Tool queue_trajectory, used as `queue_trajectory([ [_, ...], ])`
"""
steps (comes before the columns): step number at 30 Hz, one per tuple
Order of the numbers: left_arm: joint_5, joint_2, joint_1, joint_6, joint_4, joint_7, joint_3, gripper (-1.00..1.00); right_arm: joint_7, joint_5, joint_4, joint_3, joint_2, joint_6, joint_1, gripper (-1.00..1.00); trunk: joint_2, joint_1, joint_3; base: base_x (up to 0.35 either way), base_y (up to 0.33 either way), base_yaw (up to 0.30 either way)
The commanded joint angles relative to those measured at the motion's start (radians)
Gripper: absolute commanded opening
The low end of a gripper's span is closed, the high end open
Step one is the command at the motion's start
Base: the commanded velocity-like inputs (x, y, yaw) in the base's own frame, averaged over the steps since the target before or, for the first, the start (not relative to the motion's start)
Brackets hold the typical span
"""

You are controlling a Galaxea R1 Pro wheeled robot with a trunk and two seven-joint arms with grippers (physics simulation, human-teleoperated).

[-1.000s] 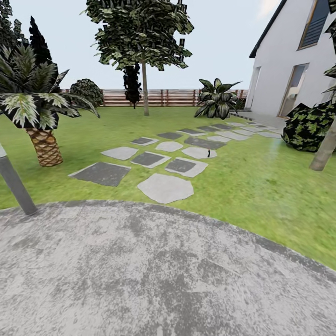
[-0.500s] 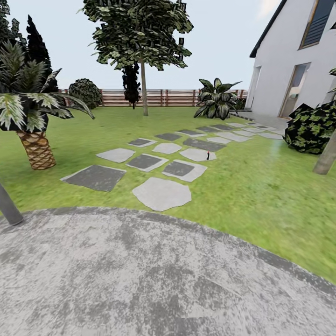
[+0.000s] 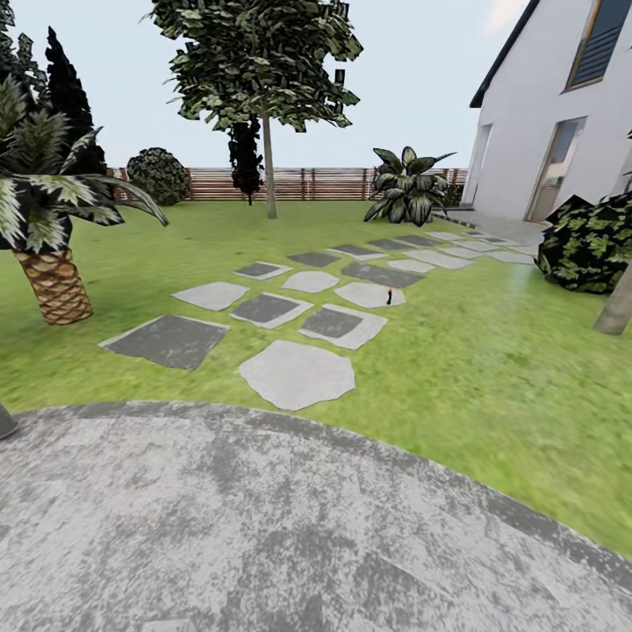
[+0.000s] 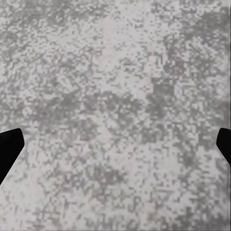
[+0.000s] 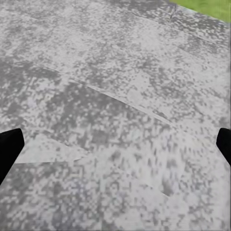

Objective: In the garden, pick up the pesticide atomizer on the floor and spray pesticide onto both trees until each tree trunk is fully covered.

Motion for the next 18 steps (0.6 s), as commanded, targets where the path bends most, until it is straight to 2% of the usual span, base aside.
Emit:
queue_trajectory([
  [1, 0.0, 0.0, 0.0, 0.0, 0.0, 0.0, 0.0, 1.0, 0.0, 0.0, 0.0, 0.0, 0.0, 0.0, 0.0, 1.0, 0.0, 0.0, 0.0, 0.288, -0.144, 0.0],
  [18, 0.0, 0.0, 0.0, 0.001, 0.0, 0.001, 0.0, 1.0, 0.0, 0.0, 0.0, 0.0, 0.0, 0.0, 0.0, 1.0, 0.0, 0.0, 0.0, 0.287, -0.144, 0.0],
])
